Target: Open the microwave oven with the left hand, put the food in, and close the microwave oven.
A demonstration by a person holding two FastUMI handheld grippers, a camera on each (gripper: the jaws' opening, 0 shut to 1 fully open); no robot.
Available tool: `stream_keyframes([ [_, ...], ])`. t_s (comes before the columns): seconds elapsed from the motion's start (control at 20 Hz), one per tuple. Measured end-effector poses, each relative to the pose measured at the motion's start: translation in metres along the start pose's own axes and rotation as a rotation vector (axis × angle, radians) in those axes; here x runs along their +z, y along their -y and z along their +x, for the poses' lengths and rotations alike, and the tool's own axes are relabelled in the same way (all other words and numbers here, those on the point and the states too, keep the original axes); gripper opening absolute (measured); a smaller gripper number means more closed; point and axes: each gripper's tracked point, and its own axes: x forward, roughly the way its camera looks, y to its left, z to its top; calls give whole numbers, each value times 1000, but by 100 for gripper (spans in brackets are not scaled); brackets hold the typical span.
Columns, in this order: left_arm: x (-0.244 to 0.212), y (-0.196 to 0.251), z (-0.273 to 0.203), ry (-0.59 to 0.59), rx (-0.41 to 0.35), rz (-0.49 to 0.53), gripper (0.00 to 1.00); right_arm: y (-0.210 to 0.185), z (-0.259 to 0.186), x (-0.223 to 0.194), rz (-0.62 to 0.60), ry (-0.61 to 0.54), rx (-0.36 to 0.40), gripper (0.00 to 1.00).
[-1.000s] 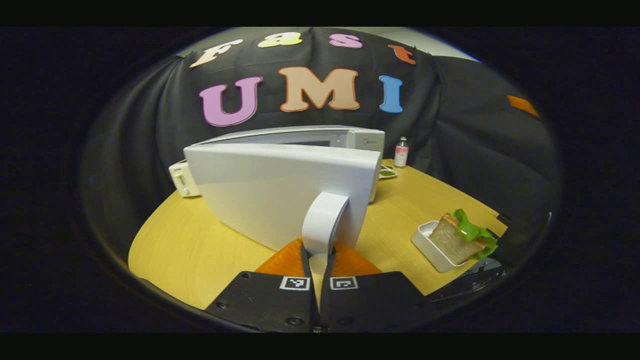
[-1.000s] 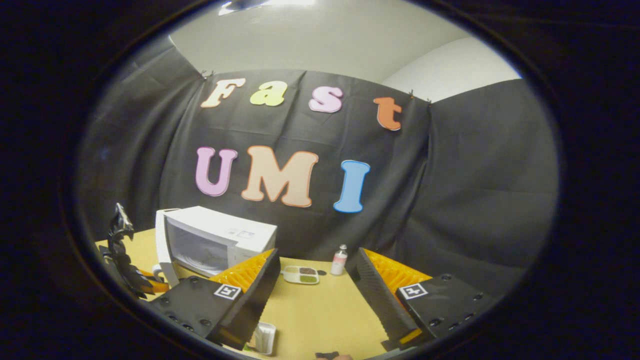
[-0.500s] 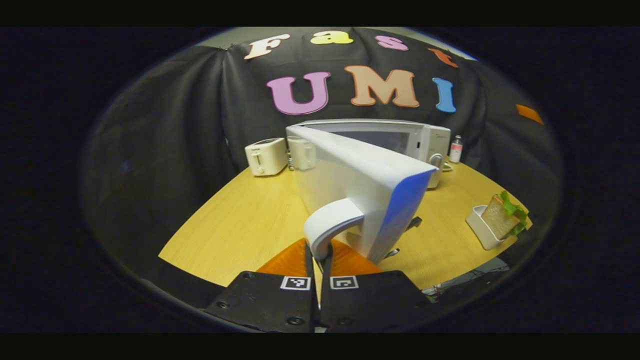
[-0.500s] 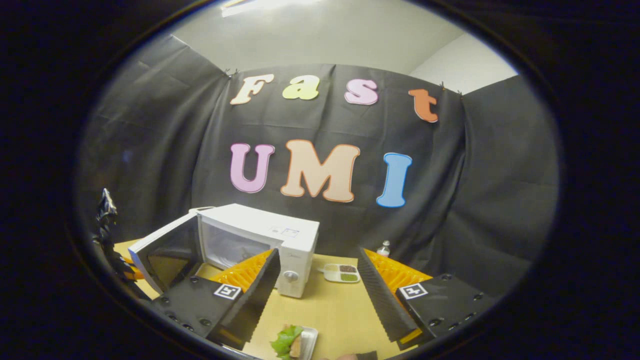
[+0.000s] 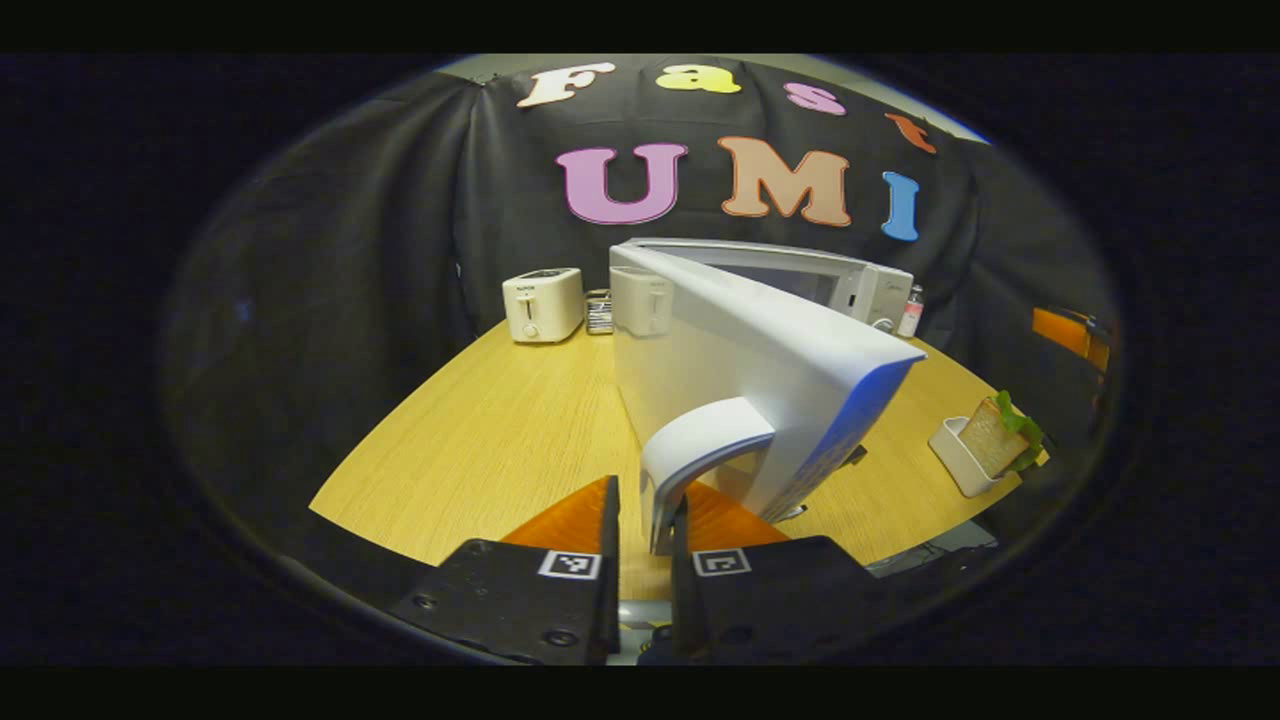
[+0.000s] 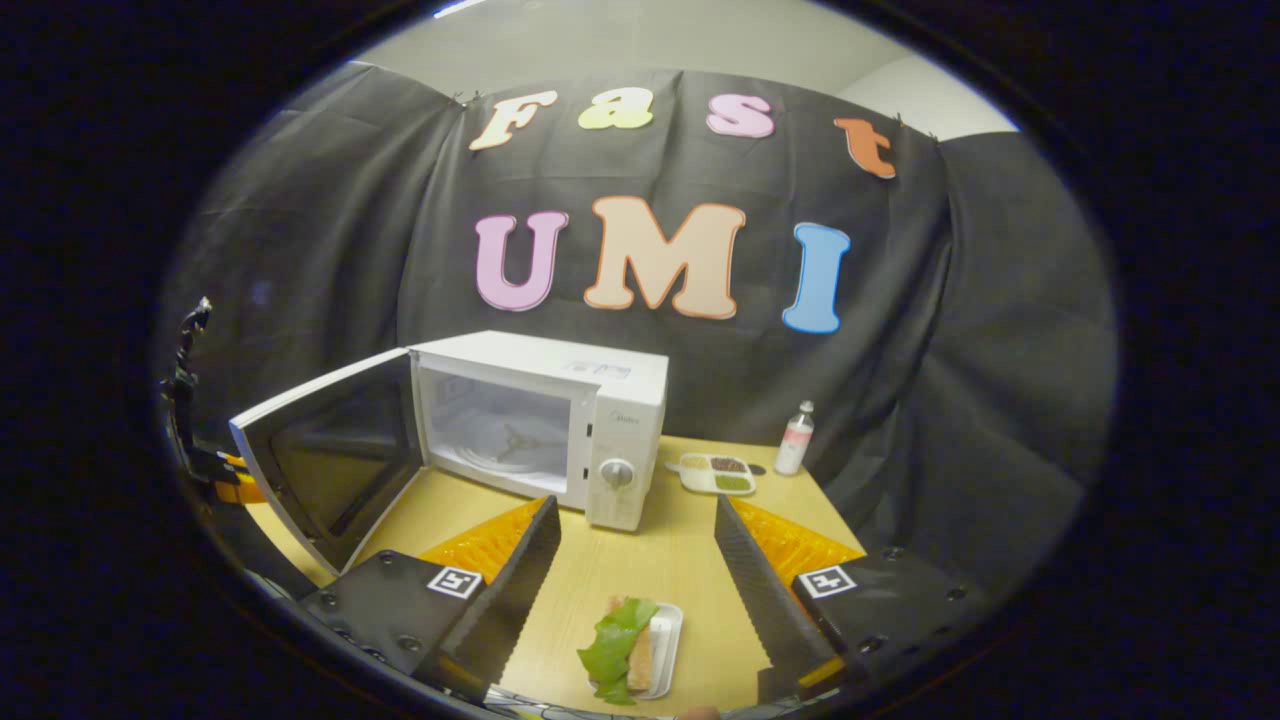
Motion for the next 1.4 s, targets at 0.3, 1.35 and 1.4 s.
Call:
stream_keyframes([
  [0.3, -1, -1, 1, 6, -22, -5, 83, 0, 1, -65, -5, -124, -17, 98],
  [1.35, -1, -27, -47, -23, 19, -219, 96, -4, 16, -172, 40, -423, -2, 34],
  [1.4, 1, -29, -47, -21, 19, -226, 96, -4, 15, -168, 41, -420, -9, 34],
])
